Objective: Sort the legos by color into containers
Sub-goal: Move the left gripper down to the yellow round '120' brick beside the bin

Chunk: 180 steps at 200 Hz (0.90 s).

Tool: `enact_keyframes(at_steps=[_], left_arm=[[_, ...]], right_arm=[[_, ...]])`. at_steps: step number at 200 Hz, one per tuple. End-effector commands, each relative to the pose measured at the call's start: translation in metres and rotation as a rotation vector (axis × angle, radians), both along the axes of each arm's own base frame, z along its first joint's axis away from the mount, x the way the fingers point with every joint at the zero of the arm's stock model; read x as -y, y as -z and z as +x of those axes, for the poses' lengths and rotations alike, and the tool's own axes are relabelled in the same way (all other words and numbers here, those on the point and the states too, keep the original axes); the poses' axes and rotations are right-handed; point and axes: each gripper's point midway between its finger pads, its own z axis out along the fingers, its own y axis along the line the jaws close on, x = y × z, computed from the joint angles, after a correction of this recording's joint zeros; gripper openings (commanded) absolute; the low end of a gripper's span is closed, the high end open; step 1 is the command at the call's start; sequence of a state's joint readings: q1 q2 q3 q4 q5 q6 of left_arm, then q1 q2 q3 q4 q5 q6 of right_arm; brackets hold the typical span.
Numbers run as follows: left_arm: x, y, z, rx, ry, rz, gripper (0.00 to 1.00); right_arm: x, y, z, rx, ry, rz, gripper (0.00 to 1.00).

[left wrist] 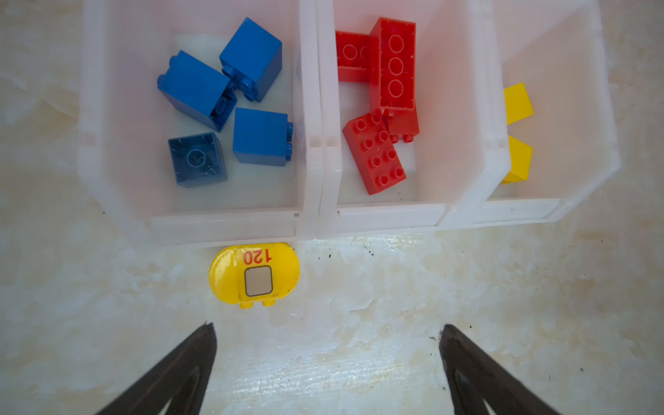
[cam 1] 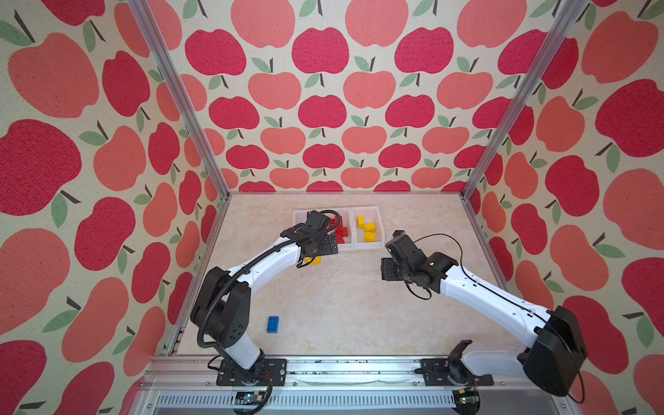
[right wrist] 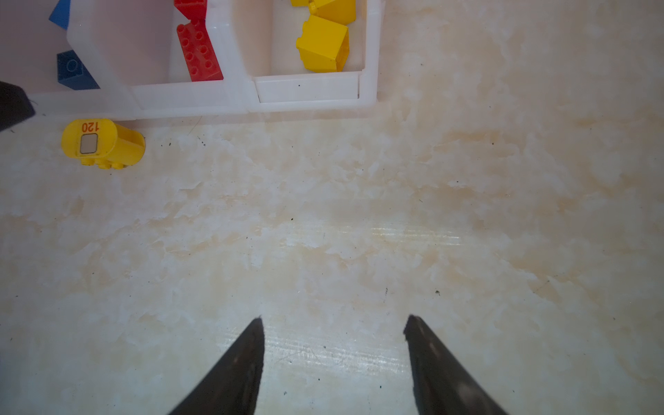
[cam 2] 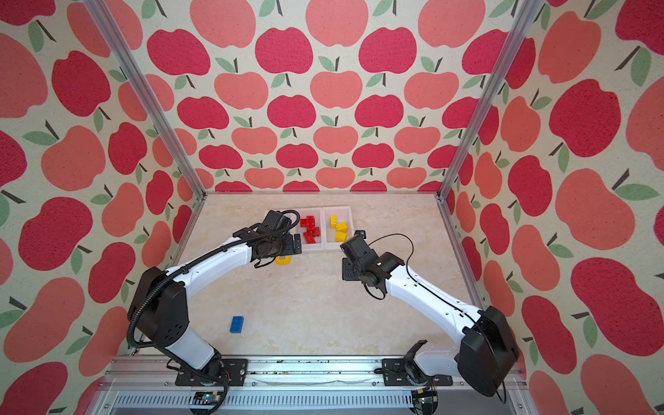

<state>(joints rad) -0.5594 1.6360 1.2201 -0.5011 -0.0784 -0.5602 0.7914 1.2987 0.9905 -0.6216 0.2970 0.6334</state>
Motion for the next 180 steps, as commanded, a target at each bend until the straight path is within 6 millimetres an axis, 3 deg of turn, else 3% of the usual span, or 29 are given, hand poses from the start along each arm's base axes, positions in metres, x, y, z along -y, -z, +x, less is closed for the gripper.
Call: enact_keyframes(at_steps=[1,82,180], left_arm=[[-0.011,0.01,-0.01,-0.038,-0.03,0.043,0.99],[-0.021,0.054,-0.01,-0.144,-0.093,0.106,0.99],[-0.028,0.08,0.008,-0.161,-0.111,0.13,0.99]], right_arm=[[0.001,-0.005,0.001,0.001,-0.004,-0.001,0.65],[-0.001,0.001,-0.001,-0.016,-0.006,0.008,0.65],[0.0,0.005,-0.002,-0.023,-0.001,0.006,0.65]])
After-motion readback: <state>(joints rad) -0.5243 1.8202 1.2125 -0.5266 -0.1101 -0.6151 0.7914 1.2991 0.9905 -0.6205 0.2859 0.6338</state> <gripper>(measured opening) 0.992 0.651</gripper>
